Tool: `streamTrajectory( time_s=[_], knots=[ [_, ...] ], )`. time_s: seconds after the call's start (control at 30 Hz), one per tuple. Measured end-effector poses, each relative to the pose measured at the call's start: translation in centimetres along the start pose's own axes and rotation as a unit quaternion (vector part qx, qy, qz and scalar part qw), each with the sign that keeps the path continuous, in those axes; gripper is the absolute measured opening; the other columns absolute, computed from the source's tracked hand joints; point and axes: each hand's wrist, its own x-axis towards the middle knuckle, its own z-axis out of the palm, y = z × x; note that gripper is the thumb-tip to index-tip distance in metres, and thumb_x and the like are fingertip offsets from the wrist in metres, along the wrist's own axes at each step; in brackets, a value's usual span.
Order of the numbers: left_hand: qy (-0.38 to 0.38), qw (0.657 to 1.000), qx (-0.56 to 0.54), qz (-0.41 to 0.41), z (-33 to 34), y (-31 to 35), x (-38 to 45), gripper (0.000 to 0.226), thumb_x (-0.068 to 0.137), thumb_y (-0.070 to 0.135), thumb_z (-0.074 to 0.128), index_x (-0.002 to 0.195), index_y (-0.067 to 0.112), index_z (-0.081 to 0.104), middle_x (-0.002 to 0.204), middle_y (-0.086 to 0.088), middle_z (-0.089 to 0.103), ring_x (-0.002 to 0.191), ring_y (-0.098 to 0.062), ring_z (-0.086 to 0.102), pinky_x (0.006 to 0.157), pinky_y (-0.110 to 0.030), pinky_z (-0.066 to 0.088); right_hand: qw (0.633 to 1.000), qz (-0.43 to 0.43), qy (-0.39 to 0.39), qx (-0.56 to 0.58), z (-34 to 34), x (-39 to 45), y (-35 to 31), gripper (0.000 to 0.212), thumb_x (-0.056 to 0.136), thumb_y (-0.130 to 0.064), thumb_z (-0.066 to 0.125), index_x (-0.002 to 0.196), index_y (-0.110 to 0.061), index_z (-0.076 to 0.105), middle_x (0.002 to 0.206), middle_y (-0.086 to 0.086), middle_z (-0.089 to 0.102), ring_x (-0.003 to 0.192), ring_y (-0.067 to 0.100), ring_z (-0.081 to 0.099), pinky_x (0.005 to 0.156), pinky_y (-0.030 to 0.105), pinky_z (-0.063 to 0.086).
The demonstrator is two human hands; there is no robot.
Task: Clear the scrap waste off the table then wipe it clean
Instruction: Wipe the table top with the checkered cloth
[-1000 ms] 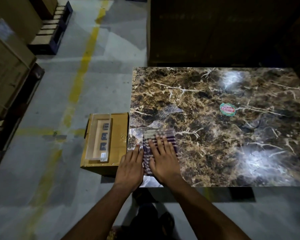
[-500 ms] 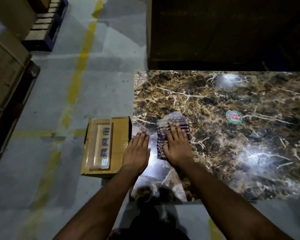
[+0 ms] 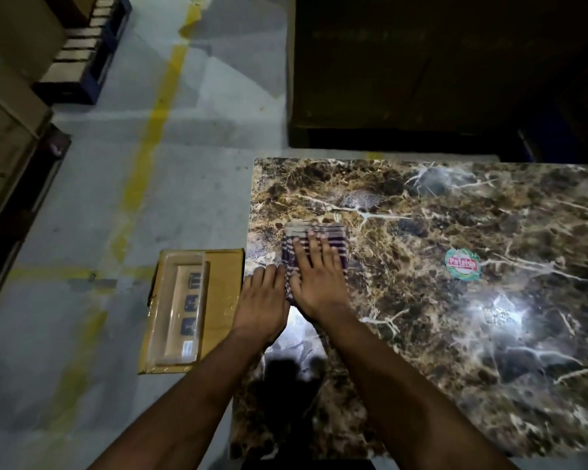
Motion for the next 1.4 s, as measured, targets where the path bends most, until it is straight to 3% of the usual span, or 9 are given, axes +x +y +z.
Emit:
streamTrajectory(
  time_s=[0.1,0.2,0.37,0.53,0.67,0.8,1.07,1.27,1.4],
  knots=[
    [0.017,1.000,-0.004,0.004,0.0,-0.1,1.5,0.050,0.095,0.033,0.048,0.139,0.010,0.043,0.135,-0.011,0.047,0.121,-0.031,0.045,0.099,-0.043,0.042,0.998,-0.055,-0.015,-0.016,-0.3,0.2,2.5,0.070,0.099,-0.045,0.029,0.162,-0.026,0.006,0.171,0.004,-0.007,0.157,0.027,-0.008,0.127,0.048,0.003],
    [0.027,0.999,-0.040,-0.006,0.3,-0.8,3.1,0.040,0.101,0.030,0.045,0.137,0.014,0.045,0.156,-0.011,0.036,0.143,-0.031,0.033,0.114,-0.045,0.035,1.000,-0.012,0.003,-0.019,-1.0,3.5,5.1,0.072,0.097,-0.049,0.026,0.163,-0.026,0.006,0.171,0.007,-0.002,0.157,0.029,-0.004,0.127,0.048,0.005],
    [0.031,0.996,-0.069,-0.044,-0.7,-0.8,7.0,0.052,0.102,0.029,0.041,0.152,0.017,0.034,0.164,-0.007,0.028,0.151,-0.026,0.023,0.122,-0.042,0.022,0.998,-0.054,-0.023,-0.021,-1.6,7.6,3.2,0.072,0.097,-0.048,0.022,0.163,-0.024,0.005,0.171,0.008,-0.004,0.157,0.029,-0.008,0.126,0.049,0.002],
    [0.028,0.998,-0.036,-0.049,-1.1,-0.6,9.3,0.054,0.103,0.034,0.039,0.154,0.017,0.032,0.160,-0.008,0.032,0.144,-0.029,0.031,0.119,-0.044,0.029,0.998,-0.053,-0.002,-0.015,-2.3,8.5,6.5,0.071,0.097,-0.048,0.029,0.162,-0.026,0.011,0.171,0.004,-0.002,0.157,0.026,-0.006,0.127,0.047,0.003],
    [0.039,0.999,-0.001,-0.036,-1.5,-0.7,11.1,0.052,0.096,0.034,0.046,0.144,0.016,0.042,0.131,-0.008,0.049,0.117,-0.030,0.046,0.099,-0.042,0.040,1.000,0.004,0.001,-0.002,-2.7,14.7,4.2,0.072,0.095,-0.050,0.022,0.162,-0.027,0.008,0.171,0.008,-0.001,0.157,0.030,-0.005,0.126,0.049,0.004],
    [0.046,0.998,0.017,-0.043,-2.1,-0.5,12.8,0.050,0.094,0.034,0.049,0.138,0.010,0.049,0.116,-0.010,0.050,0.106,-0.030,0.046,0.089,-0.043,0.040,0.997,-0.061,-0.019,-0.030,-3.2,15.6,5.0,0.070,0.098,-0.050,0.022,0.162,-0.028,0.003,0.170,0.007,-0.004,0.157,0.027,-0.009,0.127,0.048,0.001],
    [0.053,0.998,-0.039,-0.024,-2.8,-1.4,15.6,0.033,0.084,0.024,0.054,0.115,0.015,0.051,0.134,-0.007,0.051,0.124,-0.029,0.045,0.099,-0.043,0.042,0.998,-0.054,-0.003,-0.036,-4.3,21.7,5.8,0.076,0.093,-0.054,0.017,0.162,-0.024,0.009,0.170,0.011,0.001,0.157,0.031,-0.002,0.127,0.048,0.001],
    [0.044,0.998,-0.021,-0.034,-3.6,0.0,17.3,0.044,0.096,0.033,0.048,0.138,0.019,0.043,0.126,-0.006,0.045,0.113,-0.028,0.044,0.094,-0.043,0.042,0.998,-0.041,0.003,-0.049,-5.0,18.9,12.3,0.076,0.097,-0.055,0.022,0.162,-0.024,0.001,0.170,0.006,-0.006,0.157,0.026,-0.006,0.127,0.046,0.001],
    [0.032,0.998,-0.043,-0.041,-3.6,1.1,18.4,0.047,0.096,0.029,0.050,0.141,0.018,0.042,0.151,-0.007,0.033,0.135,-0.029,0.034,0.104,-0.047,0.037,0.999,-0.010,0.010,-0.045,-5.5,21.8,12.1,0.077,0.095,-0.056,0.019,0.163,-0.022,0.002,0.170,0.010,0.001,0.157,0.030,-0.003,0.127,0.047,0.003]
  ],
)
